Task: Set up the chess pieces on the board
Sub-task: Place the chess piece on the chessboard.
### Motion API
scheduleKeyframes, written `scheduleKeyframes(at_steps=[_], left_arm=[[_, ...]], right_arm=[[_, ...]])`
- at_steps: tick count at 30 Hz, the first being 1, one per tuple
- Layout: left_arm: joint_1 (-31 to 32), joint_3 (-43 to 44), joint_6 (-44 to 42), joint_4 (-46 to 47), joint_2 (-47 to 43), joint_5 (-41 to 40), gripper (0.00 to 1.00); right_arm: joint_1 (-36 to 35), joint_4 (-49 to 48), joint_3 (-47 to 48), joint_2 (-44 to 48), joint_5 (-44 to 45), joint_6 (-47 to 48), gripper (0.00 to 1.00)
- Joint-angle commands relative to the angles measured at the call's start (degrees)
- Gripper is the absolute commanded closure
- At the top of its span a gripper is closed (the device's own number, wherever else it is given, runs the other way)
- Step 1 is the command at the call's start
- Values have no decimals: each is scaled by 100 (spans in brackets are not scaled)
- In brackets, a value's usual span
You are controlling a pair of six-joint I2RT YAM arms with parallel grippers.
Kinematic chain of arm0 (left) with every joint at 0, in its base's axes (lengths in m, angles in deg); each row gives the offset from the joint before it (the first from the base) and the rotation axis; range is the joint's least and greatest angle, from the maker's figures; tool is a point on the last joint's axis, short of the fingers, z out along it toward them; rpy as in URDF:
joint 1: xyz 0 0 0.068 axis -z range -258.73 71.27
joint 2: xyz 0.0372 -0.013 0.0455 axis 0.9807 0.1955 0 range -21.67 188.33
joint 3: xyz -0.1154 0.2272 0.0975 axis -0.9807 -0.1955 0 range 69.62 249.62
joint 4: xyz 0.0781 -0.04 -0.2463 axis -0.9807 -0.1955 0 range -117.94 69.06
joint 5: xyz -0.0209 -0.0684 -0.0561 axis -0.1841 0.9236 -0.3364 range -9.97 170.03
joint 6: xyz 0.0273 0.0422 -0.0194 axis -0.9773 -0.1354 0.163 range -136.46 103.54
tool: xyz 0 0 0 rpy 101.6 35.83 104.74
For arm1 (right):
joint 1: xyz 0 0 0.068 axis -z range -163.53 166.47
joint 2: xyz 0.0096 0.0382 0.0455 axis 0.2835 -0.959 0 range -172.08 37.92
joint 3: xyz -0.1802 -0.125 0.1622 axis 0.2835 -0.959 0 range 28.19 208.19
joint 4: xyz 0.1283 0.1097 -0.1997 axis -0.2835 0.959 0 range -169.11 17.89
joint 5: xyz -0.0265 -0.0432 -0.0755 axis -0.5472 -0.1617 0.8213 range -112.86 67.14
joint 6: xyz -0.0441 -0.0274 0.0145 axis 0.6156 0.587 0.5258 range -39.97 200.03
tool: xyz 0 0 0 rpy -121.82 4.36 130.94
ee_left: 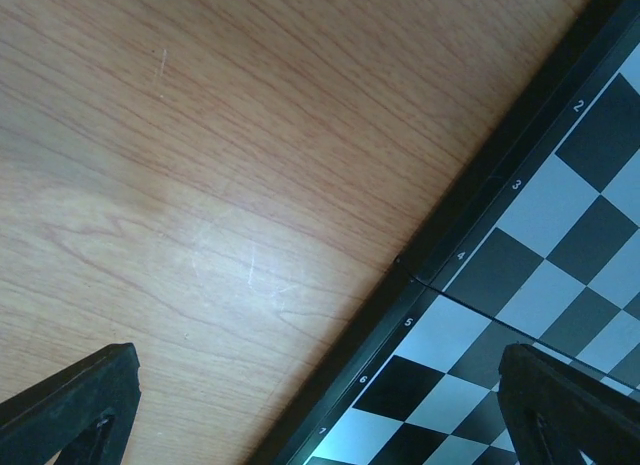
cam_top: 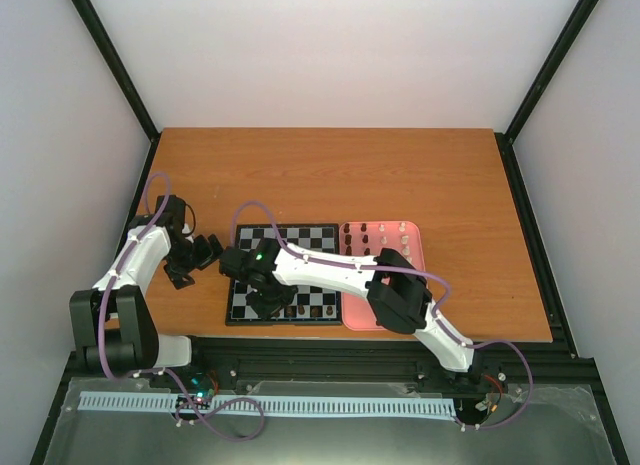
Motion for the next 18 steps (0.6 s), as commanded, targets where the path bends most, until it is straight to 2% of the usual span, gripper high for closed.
scheduleKeyframes(at_steps=[1, 18], left_arm=[[-55, 27, 21, 102, -61, 80, 0], [-53, 9, -31, 147, -4, 146, 0]], right_arm=[[-4, -65, -93, -89, 98, 51, 93], [13, -125, -121, 88, 228, 86, 65]])
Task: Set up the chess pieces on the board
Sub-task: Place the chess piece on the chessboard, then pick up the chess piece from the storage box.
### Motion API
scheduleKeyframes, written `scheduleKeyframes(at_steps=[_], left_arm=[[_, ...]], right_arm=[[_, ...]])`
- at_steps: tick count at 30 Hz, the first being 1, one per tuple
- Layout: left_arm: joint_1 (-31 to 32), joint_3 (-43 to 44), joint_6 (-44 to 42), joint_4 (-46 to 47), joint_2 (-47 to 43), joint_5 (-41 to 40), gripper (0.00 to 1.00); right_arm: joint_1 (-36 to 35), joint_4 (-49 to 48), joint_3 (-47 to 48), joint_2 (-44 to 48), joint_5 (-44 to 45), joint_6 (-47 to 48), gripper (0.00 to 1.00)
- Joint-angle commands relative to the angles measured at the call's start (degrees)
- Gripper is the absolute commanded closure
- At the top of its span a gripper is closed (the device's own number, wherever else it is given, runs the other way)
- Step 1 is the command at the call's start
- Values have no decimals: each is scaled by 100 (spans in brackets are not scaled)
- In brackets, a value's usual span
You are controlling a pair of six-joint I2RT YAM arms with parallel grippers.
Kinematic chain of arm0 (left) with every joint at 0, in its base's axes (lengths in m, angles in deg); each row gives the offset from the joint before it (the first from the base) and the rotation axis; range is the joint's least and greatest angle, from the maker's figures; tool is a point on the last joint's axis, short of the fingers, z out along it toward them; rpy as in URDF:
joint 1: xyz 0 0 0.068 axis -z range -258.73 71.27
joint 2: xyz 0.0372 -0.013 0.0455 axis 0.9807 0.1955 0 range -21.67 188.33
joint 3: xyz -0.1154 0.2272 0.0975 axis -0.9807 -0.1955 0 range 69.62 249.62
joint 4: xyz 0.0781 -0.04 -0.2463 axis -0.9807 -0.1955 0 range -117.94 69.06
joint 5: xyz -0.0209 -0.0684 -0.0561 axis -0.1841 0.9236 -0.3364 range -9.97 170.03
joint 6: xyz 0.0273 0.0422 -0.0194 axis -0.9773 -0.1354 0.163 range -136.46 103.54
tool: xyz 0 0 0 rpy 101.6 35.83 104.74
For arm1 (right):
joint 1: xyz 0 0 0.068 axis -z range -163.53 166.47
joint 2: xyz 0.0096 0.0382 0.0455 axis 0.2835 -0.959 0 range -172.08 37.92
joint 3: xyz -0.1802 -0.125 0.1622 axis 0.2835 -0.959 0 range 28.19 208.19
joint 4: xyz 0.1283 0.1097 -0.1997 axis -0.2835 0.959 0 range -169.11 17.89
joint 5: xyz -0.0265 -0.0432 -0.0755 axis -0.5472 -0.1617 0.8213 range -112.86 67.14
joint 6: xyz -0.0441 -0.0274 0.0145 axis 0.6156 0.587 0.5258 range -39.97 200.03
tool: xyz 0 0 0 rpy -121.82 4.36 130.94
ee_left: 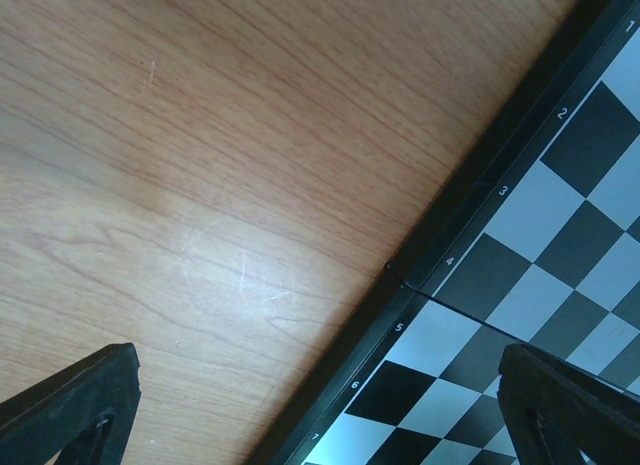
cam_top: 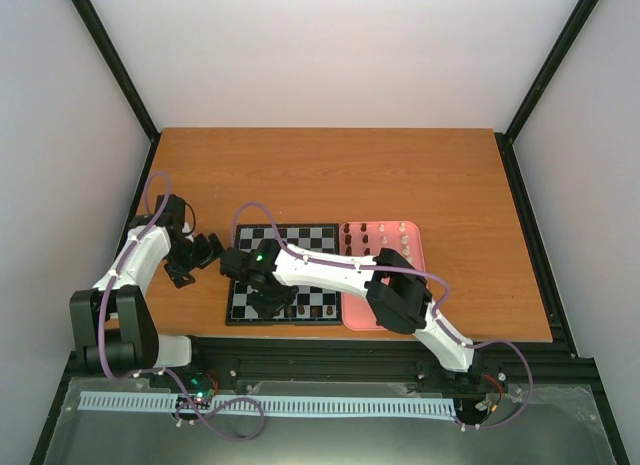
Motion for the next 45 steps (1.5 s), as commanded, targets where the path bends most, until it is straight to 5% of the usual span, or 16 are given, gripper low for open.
scheduleKeyframes(at_steps=[1, 14, 21, 30, 40, 45], left_arm=[[-54, 12, -36, 53, 5, 100, 0], [-55, 19, -66, 66, 96, 113, 0], [-55, 73, -69, 32, 94, 164, 0], [-55, 251, -94, 2, 256, 232, 0], [-49, 335, -198, -10, 432, 209, 0], [-50, 369, -218, 2, 537, 187, 0]], right_arm=[[4, -10, -4, 129, 88, 29, 65], [41, 516, 685, 783, 426, 17, 35], [809, 676, 247, 1685, 729, 56, 0], [2614, -92, -1238, 2109, 773, 504, 1], [3109, -556, -1662, 1533, 431, 849, 49], [3136, -752, -1924, 1408, 263, 888, 50]])
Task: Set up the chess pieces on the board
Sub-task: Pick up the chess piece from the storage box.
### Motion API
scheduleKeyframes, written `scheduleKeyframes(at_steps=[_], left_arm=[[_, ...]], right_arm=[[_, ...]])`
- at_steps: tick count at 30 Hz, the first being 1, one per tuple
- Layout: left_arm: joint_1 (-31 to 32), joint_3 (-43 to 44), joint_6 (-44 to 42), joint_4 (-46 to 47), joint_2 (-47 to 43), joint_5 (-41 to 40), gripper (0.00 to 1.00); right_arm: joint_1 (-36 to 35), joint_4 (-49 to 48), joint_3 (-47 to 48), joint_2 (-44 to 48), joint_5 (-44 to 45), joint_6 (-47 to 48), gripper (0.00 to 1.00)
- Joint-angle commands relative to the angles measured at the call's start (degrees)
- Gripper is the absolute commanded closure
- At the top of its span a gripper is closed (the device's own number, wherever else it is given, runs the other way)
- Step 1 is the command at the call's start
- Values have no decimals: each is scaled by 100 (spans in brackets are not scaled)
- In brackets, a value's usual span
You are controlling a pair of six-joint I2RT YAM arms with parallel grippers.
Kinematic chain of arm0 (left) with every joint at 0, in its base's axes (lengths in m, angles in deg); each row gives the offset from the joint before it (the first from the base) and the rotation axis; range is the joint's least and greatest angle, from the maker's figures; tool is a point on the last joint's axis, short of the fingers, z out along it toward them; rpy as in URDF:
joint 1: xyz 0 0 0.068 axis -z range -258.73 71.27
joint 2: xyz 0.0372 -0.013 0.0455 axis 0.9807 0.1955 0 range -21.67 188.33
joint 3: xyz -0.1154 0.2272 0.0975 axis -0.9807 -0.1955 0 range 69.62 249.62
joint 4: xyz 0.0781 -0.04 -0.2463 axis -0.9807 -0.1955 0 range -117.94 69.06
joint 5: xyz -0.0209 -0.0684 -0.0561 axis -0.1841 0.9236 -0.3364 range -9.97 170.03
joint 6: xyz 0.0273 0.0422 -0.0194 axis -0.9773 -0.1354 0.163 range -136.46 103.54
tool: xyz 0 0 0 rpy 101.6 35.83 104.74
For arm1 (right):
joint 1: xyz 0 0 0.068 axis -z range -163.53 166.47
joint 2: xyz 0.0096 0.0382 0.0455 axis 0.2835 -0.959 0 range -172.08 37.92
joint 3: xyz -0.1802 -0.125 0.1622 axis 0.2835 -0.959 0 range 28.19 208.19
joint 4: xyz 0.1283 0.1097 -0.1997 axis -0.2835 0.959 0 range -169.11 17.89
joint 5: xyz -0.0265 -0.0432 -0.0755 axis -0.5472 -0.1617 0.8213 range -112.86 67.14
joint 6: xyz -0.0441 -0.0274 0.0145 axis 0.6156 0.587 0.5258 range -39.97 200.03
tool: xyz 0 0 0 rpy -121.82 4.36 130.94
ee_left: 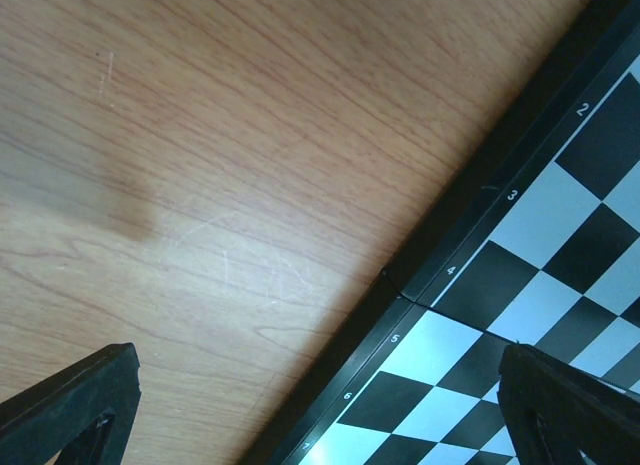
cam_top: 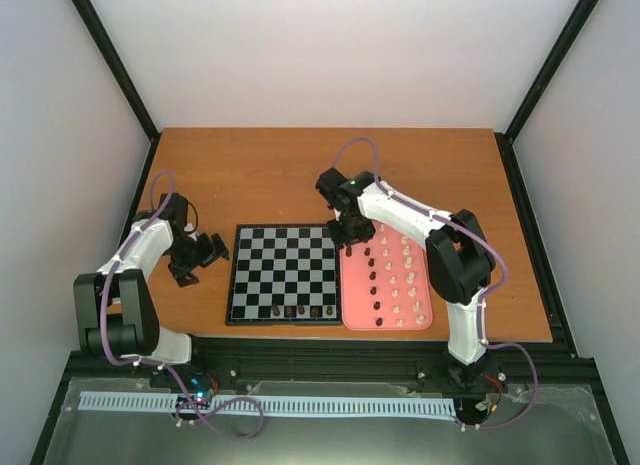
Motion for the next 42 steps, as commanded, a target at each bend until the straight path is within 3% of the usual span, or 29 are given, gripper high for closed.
scheduleKeyframes(at_steps=[1, 15, 25, 32, 37, 42], left_arm=[[-52, 247, -133, 2, 108, -12, 0], [-52, 284, -132, 33, 246, -5, 0], [-49, 244, -150, 38, 195, -39, 0], [-48, 217, -150, 26, 150, -37, 0], [-53, 165, -116, 40, 94, -76, 0], [-51, 138, -72, 33, 82, -12, 0]], right_arm=[[61, -267, -190, -120, -154, 81, 50], [232, -508, -457, -368, -264, 149, 69], [233, -442, -446, -351, -317, 117, 96], [63, -114, -359, 264, -347, -128, 97], [-639, 343, 342, 490, -399, -452, 97], [-1416, 545, 1216, 108, -679, -668, 97]])
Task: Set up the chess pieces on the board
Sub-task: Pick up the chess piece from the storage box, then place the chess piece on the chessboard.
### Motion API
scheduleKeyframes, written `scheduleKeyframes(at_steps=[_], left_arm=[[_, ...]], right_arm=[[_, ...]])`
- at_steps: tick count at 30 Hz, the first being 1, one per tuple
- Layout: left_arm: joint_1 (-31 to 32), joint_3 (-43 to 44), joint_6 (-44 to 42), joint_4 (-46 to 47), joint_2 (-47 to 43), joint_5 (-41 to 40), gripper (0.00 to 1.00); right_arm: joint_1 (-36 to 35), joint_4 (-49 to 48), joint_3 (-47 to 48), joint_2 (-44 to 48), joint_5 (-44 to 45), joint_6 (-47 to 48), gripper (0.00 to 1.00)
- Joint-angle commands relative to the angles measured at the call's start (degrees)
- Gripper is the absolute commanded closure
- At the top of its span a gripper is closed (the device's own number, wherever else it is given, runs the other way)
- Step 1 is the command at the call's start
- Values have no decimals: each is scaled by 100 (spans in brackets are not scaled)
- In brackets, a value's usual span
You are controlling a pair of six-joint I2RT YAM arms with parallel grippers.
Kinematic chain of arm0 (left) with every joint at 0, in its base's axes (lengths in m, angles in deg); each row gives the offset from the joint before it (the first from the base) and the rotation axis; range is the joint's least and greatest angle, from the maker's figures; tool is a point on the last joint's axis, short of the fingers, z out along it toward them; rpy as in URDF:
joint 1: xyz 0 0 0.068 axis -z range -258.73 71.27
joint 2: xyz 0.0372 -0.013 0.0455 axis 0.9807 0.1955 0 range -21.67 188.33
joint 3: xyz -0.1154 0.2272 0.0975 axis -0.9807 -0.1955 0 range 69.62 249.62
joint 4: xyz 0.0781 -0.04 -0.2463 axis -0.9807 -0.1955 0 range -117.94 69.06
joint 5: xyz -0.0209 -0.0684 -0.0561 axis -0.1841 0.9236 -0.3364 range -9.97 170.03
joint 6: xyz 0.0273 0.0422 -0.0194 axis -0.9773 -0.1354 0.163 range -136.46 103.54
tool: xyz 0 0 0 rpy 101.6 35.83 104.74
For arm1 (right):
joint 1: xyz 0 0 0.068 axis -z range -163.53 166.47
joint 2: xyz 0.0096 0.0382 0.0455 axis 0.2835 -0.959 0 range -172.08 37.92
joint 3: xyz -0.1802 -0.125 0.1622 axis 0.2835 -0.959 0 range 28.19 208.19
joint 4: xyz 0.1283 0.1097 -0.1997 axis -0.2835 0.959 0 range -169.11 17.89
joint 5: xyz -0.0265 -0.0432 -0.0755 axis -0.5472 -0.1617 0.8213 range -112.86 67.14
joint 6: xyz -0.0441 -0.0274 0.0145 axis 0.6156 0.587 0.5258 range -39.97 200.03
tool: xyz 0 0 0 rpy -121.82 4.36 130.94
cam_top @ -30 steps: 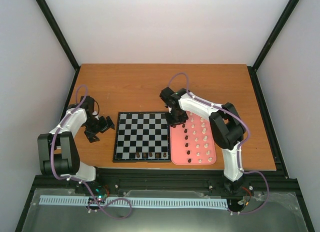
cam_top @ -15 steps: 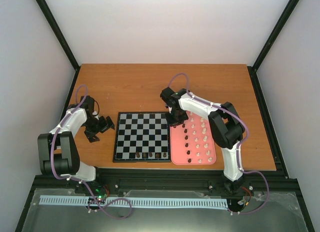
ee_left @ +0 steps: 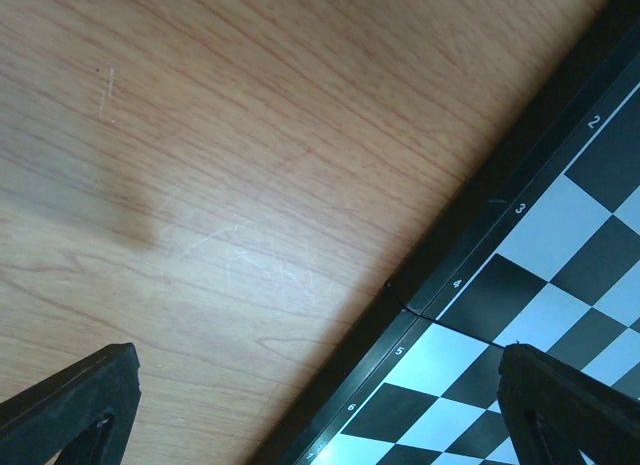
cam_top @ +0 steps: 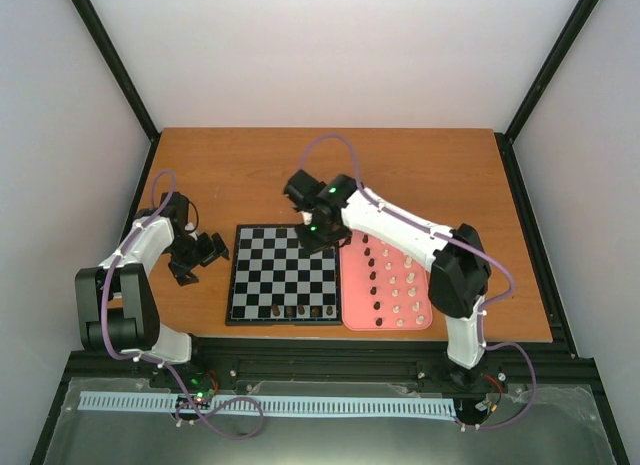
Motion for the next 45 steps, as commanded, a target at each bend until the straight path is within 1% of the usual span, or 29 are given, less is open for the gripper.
scheduleKeyframes(at_steps=[1, 7, 11, 15, 23, 45], left_arm=[[-46, 26, -14, 34, -146, 51, 0], [-48, -68, 159, 27, -290, 74, 0], [-57, -82, 210, 31, -337, 39, 0], [-57, -139, 177, 33, -376, -36, 0], [-59, -282, 150, 102, -449, -49, 0], [-57, -256, 124, 183, -371, -76, 0]], right_arm=[[-681, 335, 775, -280, -296, -308, 97], [-1475, 566, 1947, -1162, -431, -304, 97], [-1778, 636, 2303, -1588, -623, -290, 97], [-1936, 701, 2326, -1751, -743, -226, 97], [-2198, 847, 2278, -1900, -703, -250, 97], [-2219, 842, 2292, -2371, -570, -27, 97]])
